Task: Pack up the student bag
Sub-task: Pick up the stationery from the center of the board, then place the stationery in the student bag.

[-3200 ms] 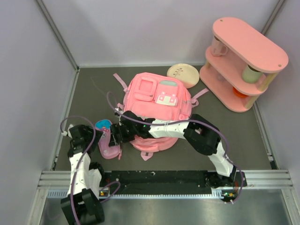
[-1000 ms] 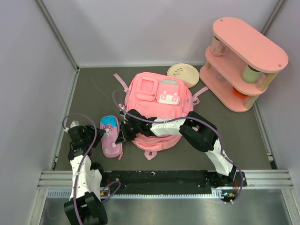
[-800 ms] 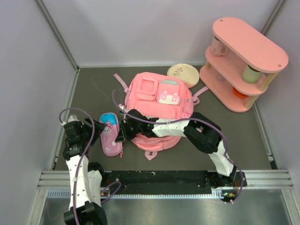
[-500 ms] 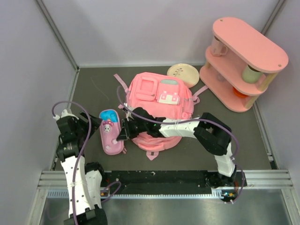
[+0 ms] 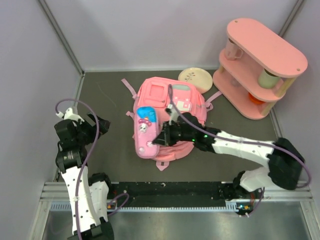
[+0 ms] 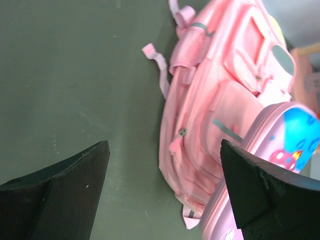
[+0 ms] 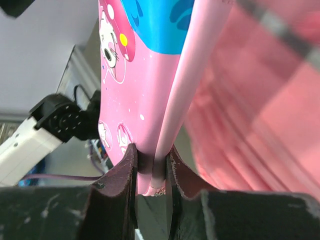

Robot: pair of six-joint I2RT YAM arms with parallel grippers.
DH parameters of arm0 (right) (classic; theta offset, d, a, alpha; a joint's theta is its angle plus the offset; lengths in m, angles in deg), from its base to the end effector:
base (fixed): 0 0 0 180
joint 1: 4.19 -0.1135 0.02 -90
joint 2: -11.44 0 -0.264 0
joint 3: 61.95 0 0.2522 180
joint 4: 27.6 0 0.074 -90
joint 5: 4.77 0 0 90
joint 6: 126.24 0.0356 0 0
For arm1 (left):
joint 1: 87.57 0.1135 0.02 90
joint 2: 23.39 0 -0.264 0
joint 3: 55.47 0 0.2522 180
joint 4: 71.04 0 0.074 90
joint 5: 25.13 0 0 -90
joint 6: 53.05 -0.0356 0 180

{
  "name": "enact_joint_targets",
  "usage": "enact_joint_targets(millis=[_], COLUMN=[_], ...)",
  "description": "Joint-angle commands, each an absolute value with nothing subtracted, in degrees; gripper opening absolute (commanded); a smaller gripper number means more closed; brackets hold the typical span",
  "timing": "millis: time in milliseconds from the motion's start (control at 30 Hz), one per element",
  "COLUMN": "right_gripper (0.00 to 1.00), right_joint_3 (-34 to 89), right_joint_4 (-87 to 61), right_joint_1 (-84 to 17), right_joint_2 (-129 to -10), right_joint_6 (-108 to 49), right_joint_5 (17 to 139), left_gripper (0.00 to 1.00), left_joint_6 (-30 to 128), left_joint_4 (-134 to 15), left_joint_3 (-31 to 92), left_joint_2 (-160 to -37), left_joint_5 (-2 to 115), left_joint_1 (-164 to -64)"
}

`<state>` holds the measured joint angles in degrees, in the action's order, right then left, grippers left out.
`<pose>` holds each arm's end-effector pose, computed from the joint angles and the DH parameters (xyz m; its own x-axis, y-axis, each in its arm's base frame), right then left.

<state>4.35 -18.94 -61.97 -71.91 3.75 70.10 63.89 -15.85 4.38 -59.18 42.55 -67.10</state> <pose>0.1671 0.2826 0.2548 -0.7826 -0.0783 -0.6175 -0.5731 0.4778 0.6658 0.1243 0.0320 0.3154 -0.4232 -0.6053 -0.6742 -0.2363 0.7921 -0.5628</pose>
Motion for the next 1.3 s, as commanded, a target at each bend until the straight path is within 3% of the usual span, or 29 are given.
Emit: enact_joint_targets(millis=[0, 133, 233, 533, 767, 1267], right_gripper=[0.0, 0.0, 0.0, 0.0, 0.0, 0.0], right_joint_3=[-0.28, -3.36, -3.98, -3.8, -3.8, -4.5], right_joint_4=[-12.37, -1.66, 4.49, 13.84, 16.48, 16.92], right_joint_1=[-56.59, -49.74, -44.2, -31.62, -29.24, -25.73], right_joint_2=[-56.89, -46.87, -41.58, -33.14, -29.7, -29.17], right_joint_6=[2.69, 5.23, 4.81, 3.05, 2.69, 2.43], right_joint_5=[82.05, 90.57, 94.0, 95.6, 95.25, 93.93], left_gripper=[0.96, 0.94, 0.94, 0.93, 0.91, 0.89], left_joint_6=[60.86, 58.4, 57.17, 46.36, 34.34, 27.02], left_joint_4=[-22.03, -24.23, -25.8, -28.01, -26.96, -31.53], left_joint_3=[5.23, 4.7, 5.66, 15.24, 20.52, 25.88], left_joint_2=[-60.04, -63.02, -65.83, -87.69, -98.27, -109.61], left_joint_5=[32.89, 35.05, 46.97, 67.59, 70.33, 70.23], left_joint_1=[-68.05, -75.07, -93.46, -122.95, -129.66, -140.13])
